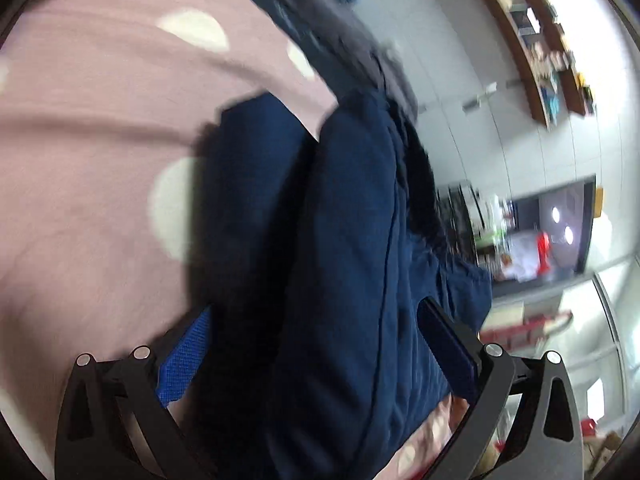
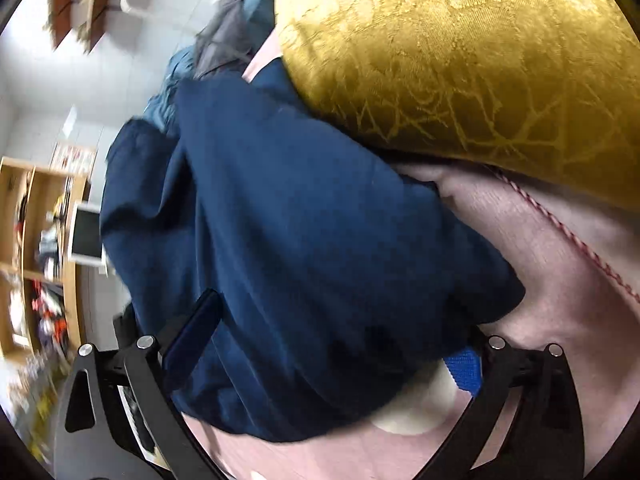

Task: Fold large clothes
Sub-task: 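Grasp the navy jacket bundle with both grippers from its sides, then lift the jacket bundle with both grippers and carry it to the bed end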

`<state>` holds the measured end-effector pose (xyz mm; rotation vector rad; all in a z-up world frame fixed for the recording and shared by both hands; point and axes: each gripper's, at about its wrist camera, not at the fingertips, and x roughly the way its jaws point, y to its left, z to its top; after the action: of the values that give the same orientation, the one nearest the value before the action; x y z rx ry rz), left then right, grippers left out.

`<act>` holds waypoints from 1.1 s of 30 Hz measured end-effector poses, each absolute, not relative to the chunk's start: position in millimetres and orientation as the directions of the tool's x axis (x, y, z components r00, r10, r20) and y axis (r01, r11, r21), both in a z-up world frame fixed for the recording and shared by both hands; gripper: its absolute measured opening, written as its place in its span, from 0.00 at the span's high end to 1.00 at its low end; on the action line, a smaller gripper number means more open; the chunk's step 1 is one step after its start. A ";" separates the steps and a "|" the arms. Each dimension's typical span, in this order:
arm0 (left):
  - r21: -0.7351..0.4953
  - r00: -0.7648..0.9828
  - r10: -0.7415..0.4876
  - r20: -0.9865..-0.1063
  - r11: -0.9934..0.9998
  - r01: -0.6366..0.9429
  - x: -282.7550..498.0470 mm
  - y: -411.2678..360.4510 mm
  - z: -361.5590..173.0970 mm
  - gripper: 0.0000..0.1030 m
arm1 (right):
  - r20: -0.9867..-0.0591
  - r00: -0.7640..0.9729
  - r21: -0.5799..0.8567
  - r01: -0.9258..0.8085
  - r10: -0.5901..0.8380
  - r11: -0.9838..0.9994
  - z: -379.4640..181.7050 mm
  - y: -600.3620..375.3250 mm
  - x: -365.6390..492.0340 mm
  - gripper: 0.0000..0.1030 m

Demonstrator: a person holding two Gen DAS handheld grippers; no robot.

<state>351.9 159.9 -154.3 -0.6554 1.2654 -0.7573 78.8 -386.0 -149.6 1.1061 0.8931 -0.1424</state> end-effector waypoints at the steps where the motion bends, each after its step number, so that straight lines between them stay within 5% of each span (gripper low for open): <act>1: -0.766 0.078 -0.781 -0.620 0.623 0.156 360.1 149.7 -156.9 0.06 | -0.693 0.654 0.705 0.528 0.302 0.473 -150.3 -384.3 84.5 0.04; 6: -0.740 -0.103 -0.735 -0.670 0.650 0.173 394.4 121.3 -163.6 0.06 | -0.754 0.620 0.620 0.559 0.220 0.550 -146.1 -368.6 107.1 0.04; 11: -0.720 -0.041 -0.722 -0.691 0.681 0.136 398.5 107.0 -162.3 0.08 | -0.793 0.593 0.572 0.644 0.140 0.509 -143.2 -355.5 119.6 0.05; 13: -0.656 0.003 -0.668 -0.744 0.731 0.189 387.4 94.1 -153.1 0.17 | -0.826 0.550 0.531 0.690 0.119 0.492 -139.4 -355.0 126.3 0.17; 15: -0.622 0.029 -0.639 -0.769 0.758 0.198 377.7 90.2 -143.4 0.39 | -0.811 0.559 0.574 0.699 0.173 0.428 -137.6 -357.0 128.5 0.49; 18: -0.597 0.052 -0.612 -0.789 0.785 0.168 371.1 87.1 -123.6 0.58 | -0.827 0.529 0.554 0.714 0.189 0.427 -123.0 -346.7 136.4 0.64; 23: -0.493 0.146 -0.558 -0.817 0.807 0.325 359.2 51.2 -45.1 0.76 | -0.871 0.465 0.470 0.690 0.160 0.550 -74.0 -326.3 152.6 0.73; 33: -0.308 0.433 -0.585 -0.686 0.772 0.556 340.7 27.4 157.4 0.80 | -0.840 0.515 0.451 0.494 0.168 0.743 35.1 -231.2 211.6 0.75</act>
<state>340.7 27.4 157.4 -0.0371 0.8696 -0.7111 211.6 -231.2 35.1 0.7373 1.0330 -0.2190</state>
